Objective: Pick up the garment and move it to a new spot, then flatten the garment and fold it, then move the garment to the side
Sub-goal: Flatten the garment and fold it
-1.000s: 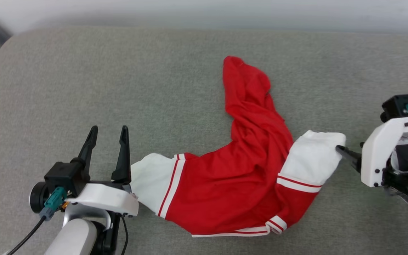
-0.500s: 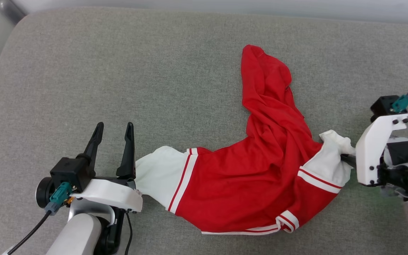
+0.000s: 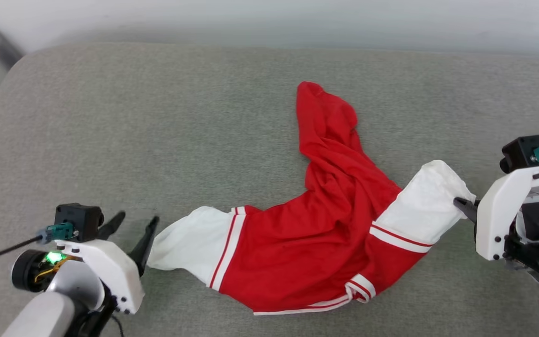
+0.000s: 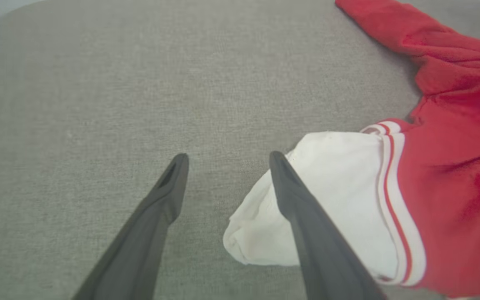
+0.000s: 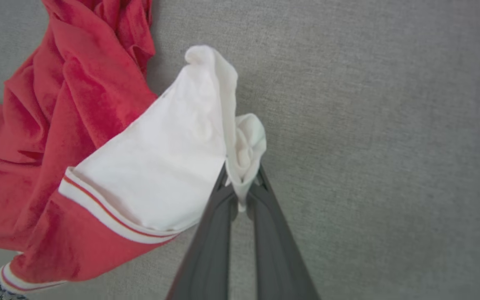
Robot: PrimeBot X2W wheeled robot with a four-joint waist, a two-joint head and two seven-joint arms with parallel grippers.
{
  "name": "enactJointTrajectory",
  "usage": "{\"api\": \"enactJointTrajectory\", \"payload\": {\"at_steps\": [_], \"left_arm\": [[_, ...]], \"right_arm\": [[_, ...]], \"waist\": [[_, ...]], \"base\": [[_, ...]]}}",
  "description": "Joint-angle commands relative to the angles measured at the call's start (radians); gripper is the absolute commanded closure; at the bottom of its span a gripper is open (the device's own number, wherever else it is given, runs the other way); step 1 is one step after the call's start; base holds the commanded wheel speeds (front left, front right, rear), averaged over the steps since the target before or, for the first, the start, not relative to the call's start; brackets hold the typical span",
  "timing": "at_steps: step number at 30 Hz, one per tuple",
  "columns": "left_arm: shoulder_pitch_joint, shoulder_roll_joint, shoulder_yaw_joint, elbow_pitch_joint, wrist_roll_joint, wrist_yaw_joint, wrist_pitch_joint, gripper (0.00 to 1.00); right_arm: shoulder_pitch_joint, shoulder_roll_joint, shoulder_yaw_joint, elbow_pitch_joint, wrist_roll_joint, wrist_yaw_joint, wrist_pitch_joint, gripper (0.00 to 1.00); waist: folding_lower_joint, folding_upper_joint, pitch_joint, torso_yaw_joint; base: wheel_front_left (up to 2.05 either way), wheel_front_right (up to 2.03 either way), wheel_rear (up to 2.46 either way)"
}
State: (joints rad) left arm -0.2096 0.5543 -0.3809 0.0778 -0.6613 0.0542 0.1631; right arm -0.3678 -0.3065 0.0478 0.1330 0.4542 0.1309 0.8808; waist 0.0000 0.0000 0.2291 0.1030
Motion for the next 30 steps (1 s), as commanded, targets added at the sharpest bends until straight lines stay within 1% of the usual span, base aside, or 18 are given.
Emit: {"api": "enactJointTrajectory", "payload": {"at_steps": [1,4,5,10,12,15,16,17,18,19,21,22,26,30], "left_arm": [[0.012,0.02,-0.007,-0.01,-0.018,-0.013,0.049,0.0],[0.026,0.071,-0.02,-0.013,-0.065,-0.035,0.177,0.0],[0.026,0.082,-0.019,-0.013,-0.077,-0.035,0.205,0.0],[0.028,0.12,-0.039,0.029,-0.124,-0.04,0.342,0.0],[0.033,0.119,-0.063,0.056,-0.146,-0.049,0.405,0.0],[0.052,0.098,-0.106,0.078,-0.202,-0.068,0.513,0.0],[0.056,0.089,-0.118,0.081,-0.223,-0.076,0.545,0.21],[0.054,0.08,-0.125,0.081,-0.238,-0.083,0.56,0.62],[0.048,0.074,-0.13,0.083,-0.246,-0.089,0.572,0.97],[0.044,0.067,-0.135,0.087,-0.257,-0.092,0.586,1.0],[0.029,0.055,-0.131,0.09,-0.26,-0.095,0.577,1.0],[0.02,0.061,-0.127,0.094,-0.249,-0.096,0.565,1.0],[-0.011,0.075,-0.104,0.097,-0.211,-0.098,0.497,1.0],[-0.058,0.095,-0.056,0.072,-0.154,-0.07,0.392,1.0]], "right_arm": [[0.021,0.009,-0.005,-0.019,-0.005,0.0,-0.002,1.0],[0.05,0.027,-0.016,-0.062,-0.004,0.0,0.0,1.0],[0.055,0.035,-0.019,-0.073,-0.007,0.0,-0.003,1.0],[0.083,0.067,-0.023,-0.111,-0.013,0.0,-0.002,1.0],[0.089,0.079,-0.026,-0.113,-0.011,0.0,-0.004,1.0],[0.092,0.089,-0.03,-0.111,-0.015,0.0,-0.011,1.0],[0.093,0.092,-0.033,-0.109,-0.015,0.0,-0.015,1.0],[0.092,0.093,-0.035,-0.108,-0.016,0.0,-0.018,1.0],[0.092,0.095,-0.036,-0.107,-0.017,0.0,-0.02,1.0],[0.092,0.097,-0.037,-0.105,-0.016,0.0,-0.022,1.0],[0.093,0.099,-0.038,-0.103,-0.013,0.0,-0.029,1.0],[0.094,0.099,-0.038,-0.104,-0.012,0.0,-0.033,1.0],[0.096,0.087,-0.044,-0.11,-0.014,0.0,-0.065,1.0],[0.079,0.076,-0.059,-0.113,-0.04,0.0,-0.133,1.0]], "waist": [[0.0,0.0,-0.005,-0.022],[0.0,0.0,0.005,-0.047],[0.0,0.0,0.01,-0.055],[0.0,0.0,0.038,-0.085],[0.0,0.0,0.046,-0.094],[0.0,0.0,0.052,-0.103],[0.0,0.0,0.053,-0.105],[0.0,0.0,0.055,-0.106],[0.0,0.0,0.055,-0.107],[0.0,0.0,0.055,-0.107],[0.0,0.0,0.052,-0.108],[0.0,0.0,0.049,-0.108],[0.0,0.0,0.026,-0.103],[0.0,0.0,-0.006,-0.093]], "base": [[0.0,0.0,0.0],[0.0,0.0,0.0],[0.0,0.0,0.0],[0.0,0.0,0.0],[0.0,0.0,0.0],[0.0,0.0,0.0],[0.0,0.0,0.0],[0.0,0.0,0.0],[0.0,0.0,0.0],[0.0,0.0,0.0],[0.0,0.0,0.0],[0.0,0.0,0.0],[0.0,0.0,0.0],[0.0,0.0,0.0]]}}
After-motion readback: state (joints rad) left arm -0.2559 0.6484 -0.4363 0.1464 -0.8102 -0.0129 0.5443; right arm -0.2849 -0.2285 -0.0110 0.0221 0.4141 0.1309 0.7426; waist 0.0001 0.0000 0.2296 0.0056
